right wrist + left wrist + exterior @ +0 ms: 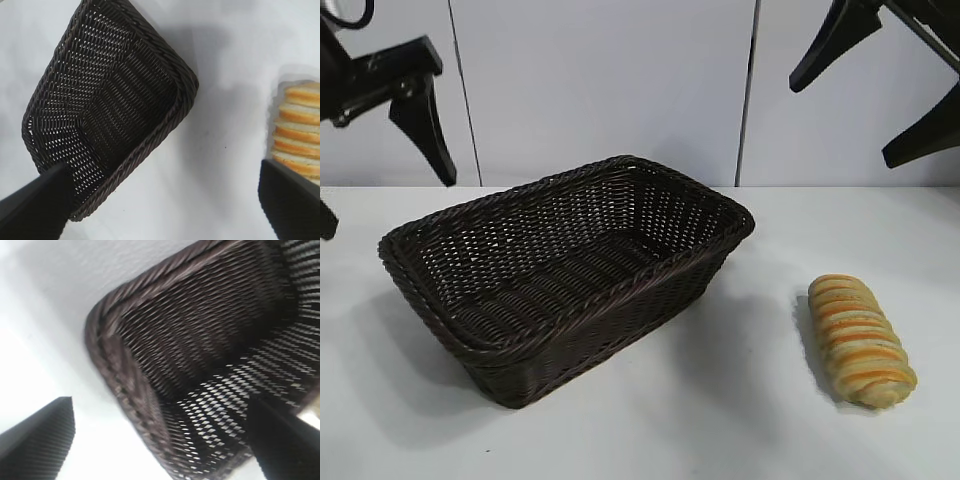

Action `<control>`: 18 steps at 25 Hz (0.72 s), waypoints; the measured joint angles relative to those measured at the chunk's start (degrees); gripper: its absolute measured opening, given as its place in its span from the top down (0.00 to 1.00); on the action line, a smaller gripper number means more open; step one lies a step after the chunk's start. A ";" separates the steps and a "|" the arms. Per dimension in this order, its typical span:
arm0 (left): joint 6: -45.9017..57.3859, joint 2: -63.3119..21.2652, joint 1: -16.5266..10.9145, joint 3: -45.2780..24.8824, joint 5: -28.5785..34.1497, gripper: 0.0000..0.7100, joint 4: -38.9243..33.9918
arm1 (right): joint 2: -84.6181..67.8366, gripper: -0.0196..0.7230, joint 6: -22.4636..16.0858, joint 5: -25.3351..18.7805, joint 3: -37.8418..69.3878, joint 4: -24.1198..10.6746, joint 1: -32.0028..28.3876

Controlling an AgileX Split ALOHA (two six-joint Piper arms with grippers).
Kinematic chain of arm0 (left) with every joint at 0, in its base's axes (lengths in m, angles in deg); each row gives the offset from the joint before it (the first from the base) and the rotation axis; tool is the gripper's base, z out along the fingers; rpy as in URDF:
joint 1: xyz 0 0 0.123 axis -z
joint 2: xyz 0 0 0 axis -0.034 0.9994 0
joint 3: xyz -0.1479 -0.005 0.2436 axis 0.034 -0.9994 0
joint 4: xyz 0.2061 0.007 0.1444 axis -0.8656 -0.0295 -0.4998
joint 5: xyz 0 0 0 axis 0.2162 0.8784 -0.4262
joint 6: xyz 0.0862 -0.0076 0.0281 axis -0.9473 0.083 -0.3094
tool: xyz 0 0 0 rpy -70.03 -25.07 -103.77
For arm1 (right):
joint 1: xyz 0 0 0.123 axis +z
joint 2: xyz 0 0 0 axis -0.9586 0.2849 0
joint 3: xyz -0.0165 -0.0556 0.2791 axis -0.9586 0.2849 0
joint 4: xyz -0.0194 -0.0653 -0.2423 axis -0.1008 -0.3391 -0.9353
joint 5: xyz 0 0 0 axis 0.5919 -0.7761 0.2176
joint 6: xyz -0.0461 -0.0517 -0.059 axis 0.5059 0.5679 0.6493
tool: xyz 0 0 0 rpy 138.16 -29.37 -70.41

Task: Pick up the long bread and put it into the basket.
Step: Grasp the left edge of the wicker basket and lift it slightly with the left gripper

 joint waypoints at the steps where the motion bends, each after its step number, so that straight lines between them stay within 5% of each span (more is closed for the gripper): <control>1: -0.12 1.24 0.00 0.00 -0.89 0.07 0.63 | 0.00 0.04 0.00 -0.13 0.00 0.00 0.00; 11: -3.24 9.05 0.00 0.00 -5.42 0.12 6.51 | 0.00 0.04 0.00 -0.30 0.00 -0.46 0.00; 13: -3.31 9.16 0.00 0.00 -6.01 0.29 6.78 | 0.00 0.04 0.00 -0.30 0.00 -0.65 0.00; 16: -3.21 9.22 0.00 0.00 -6.27 0.71 7.21 | 0.00 0.04 0.00 -0.30 0.00 -0.85 0.00; 18: -2.53 9.22 -0.07 0.48 -7.17 0.86 8.54 | 0.00 0.04 0.05 -0.30 0.00 -0.87 0.00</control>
